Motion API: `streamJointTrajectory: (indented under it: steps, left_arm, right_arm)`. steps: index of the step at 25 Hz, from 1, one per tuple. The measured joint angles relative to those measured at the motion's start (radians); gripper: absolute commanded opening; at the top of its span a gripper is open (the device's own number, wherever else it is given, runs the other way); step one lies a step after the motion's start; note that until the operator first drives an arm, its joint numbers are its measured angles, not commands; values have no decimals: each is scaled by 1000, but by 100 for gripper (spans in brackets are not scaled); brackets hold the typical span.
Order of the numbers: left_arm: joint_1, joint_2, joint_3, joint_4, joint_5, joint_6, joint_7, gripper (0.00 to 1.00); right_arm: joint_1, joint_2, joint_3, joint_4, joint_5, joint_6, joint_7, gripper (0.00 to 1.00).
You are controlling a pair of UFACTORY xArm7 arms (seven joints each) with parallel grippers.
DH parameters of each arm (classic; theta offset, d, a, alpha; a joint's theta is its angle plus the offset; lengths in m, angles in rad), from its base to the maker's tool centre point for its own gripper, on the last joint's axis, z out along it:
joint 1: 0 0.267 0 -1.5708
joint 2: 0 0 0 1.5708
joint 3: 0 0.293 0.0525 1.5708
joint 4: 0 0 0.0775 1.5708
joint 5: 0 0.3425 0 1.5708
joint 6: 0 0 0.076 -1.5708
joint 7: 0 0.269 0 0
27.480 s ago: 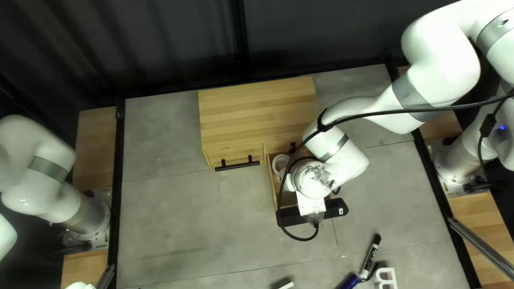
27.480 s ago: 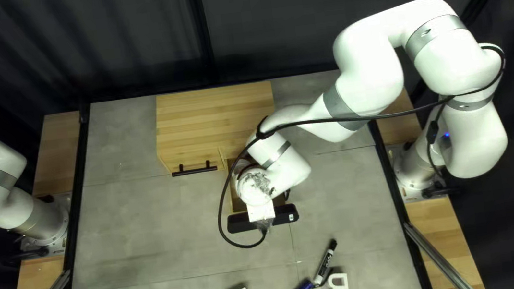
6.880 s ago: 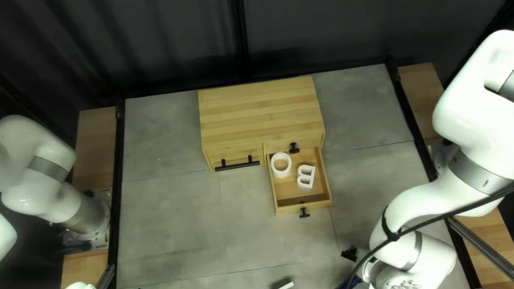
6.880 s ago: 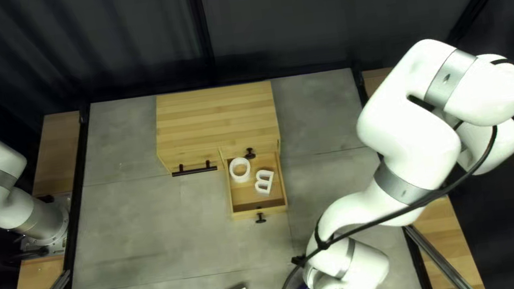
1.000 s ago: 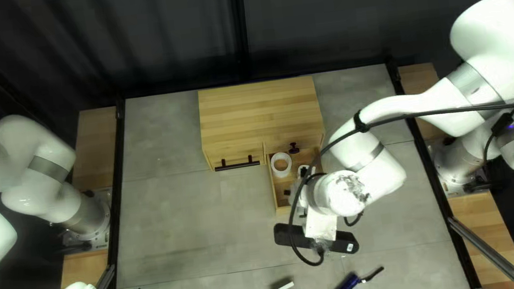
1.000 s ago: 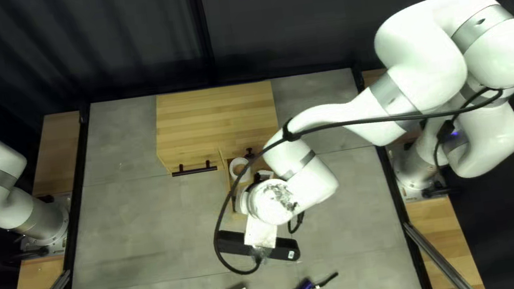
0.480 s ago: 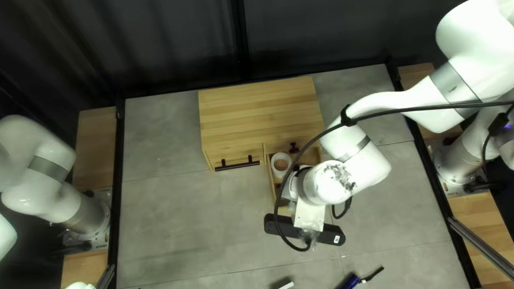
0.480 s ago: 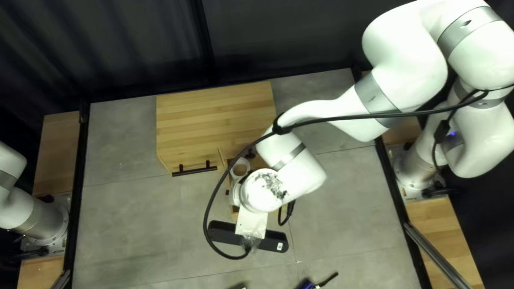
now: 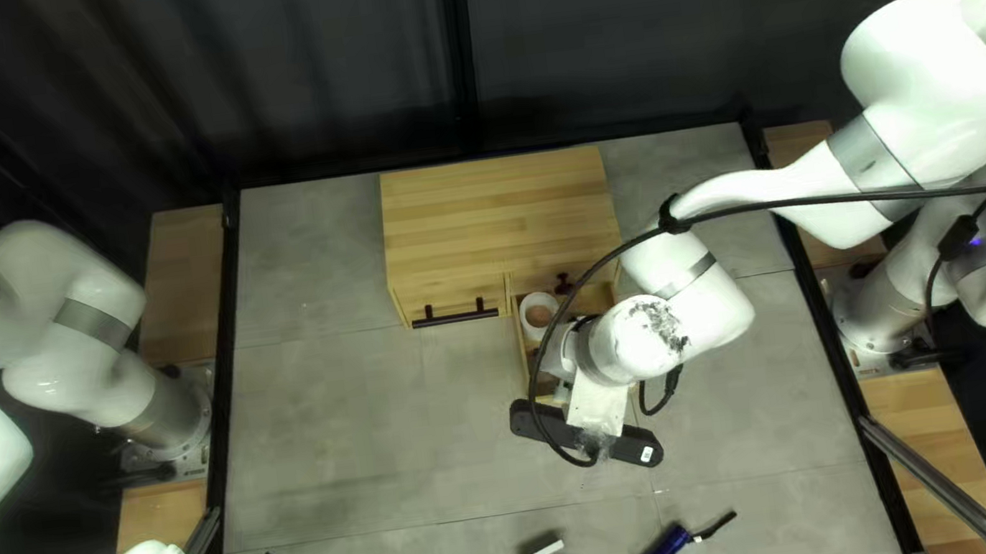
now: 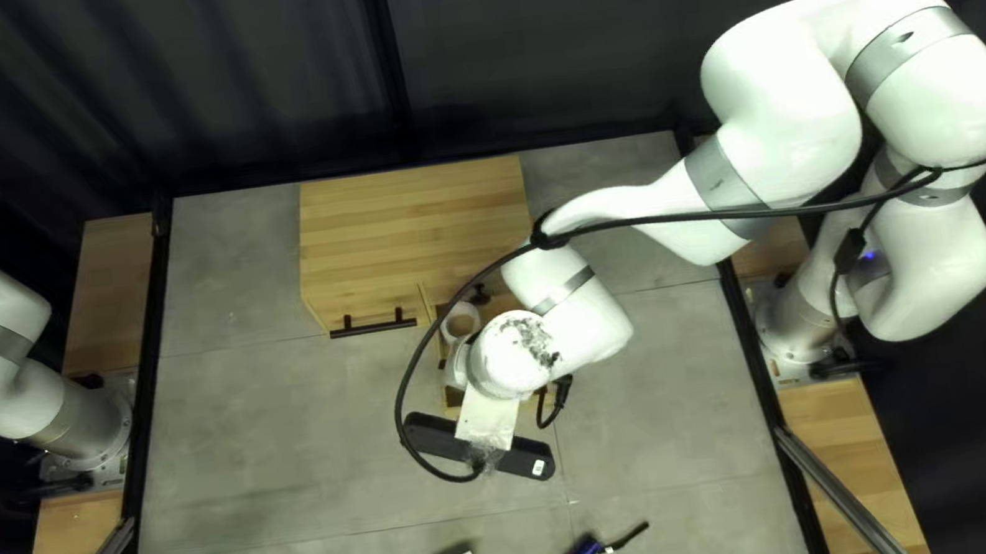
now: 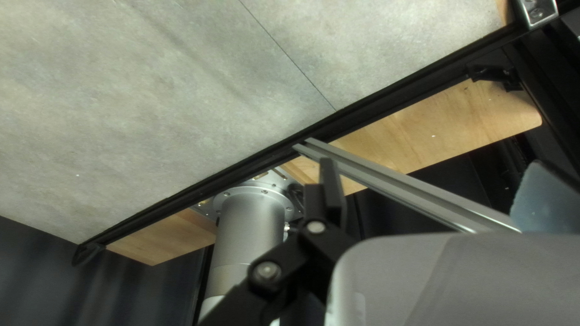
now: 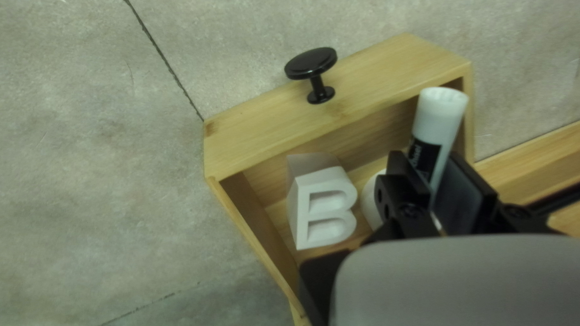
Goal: Open drawers and place objects into drawer and close
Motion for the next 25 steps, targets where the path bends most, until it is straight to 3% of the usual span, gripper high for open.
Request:
streamJointTrajectory:
  steps: [13, 14, 15, 16, 18, 19, 25]
  left_arm:
    - [0, 0, 0, 0, 0, 0, 0, 100]
    - [0, 0, 0, 0, 0, 0, 0, 100]
    - [0, 0, 0, 0, 0, 0, 0, 100]
    - [0, 0, 0, 0, 0, 0, 0, 100]
    - [0, 0, 0, 0, 0, 0, 0, 100]
    - [0, 0, 0, 0, 0, 0, 0, 100]
    - [0, 0, 0, 0, 0, 0, 0, 100]
  right_arm:
    - [-20, 28, -17, 12, -2, -8, -18, 2]
    - [-21, 30, -18, 15, -1, -7, -21, 15]
    - [-23, 33, -18, 17, 0, -6, -25, 48]
    - [-24, 35, -19, 19, 1, -6, -28, 71]
    - [-26, 38, -19, 22, 3, -5, -33, 94]
    - [-26, 39, -19, 23, 5, -4, -36, 100]
    - [-27, 39, -18, 25, 8, -1, -39, 100]
